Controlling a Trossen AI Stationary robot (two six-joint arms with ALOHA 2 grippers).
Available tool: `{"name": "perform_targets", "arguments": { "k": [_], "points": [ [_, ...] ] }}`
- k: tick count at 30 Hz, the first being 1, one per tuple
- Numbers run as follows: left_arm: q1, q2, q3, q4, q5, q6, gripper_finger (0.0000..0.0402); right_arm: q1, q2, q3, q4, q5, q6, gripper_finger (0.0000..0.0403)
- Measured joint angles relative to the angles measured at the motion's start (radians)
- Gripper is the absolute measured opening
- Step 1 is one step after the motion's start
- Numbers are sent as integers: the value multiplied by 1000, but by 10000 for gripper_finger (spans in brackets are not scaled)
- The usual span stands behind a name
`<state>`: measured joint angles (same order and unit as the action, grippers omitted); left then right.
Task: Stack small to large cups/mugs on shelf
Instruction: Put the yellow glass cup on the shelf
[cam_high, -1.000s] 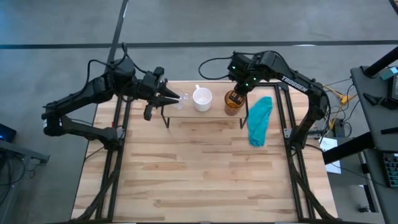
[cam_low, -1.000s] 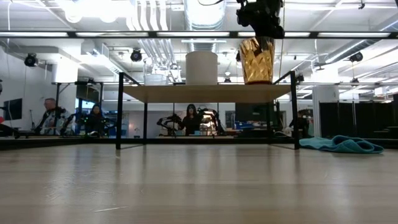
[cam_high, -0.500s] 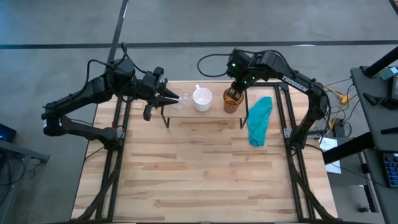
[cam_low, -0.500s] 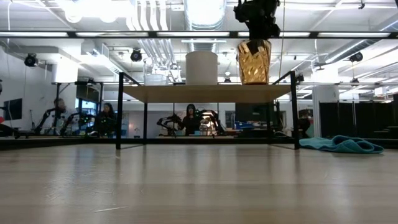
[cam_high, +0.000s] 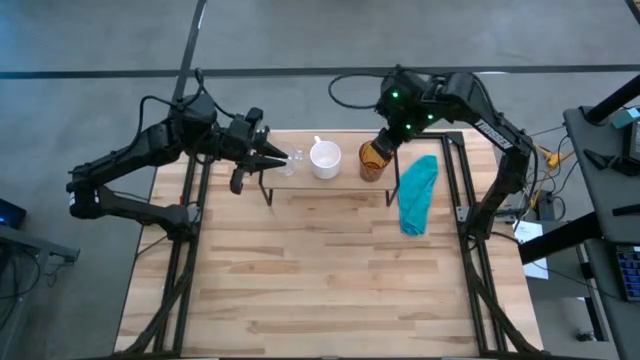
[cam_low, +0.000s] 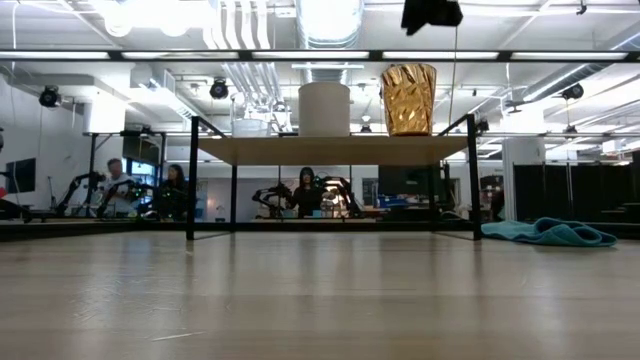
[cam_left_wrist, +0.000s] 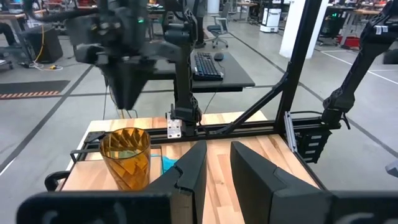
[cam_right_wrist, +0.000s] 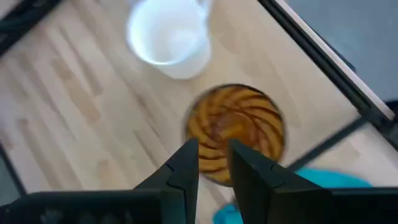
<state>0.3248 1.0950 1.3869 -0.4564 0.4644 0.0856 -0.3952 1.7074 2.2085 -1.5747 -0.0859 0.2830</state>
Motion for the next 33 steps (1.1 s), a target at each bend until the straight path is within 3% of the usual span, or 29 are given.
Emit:
{"name": "perform_targets", "arguments": {
  "k": [10,15,20,33],
  "points": [
    [0,-1,0,3,0,0,59,191,-6,-21,4,0,73,77],
    [0,-1,0,3,0,0,59,267,-4,-83,12,86,89,77],
    [0,-1,0,3,0,0,59,286,-3,-162,15,134,188,77],
    [0,-1,-2,3,0,3,59,286,-2,-308,146,143,182,77]
  ]
}}
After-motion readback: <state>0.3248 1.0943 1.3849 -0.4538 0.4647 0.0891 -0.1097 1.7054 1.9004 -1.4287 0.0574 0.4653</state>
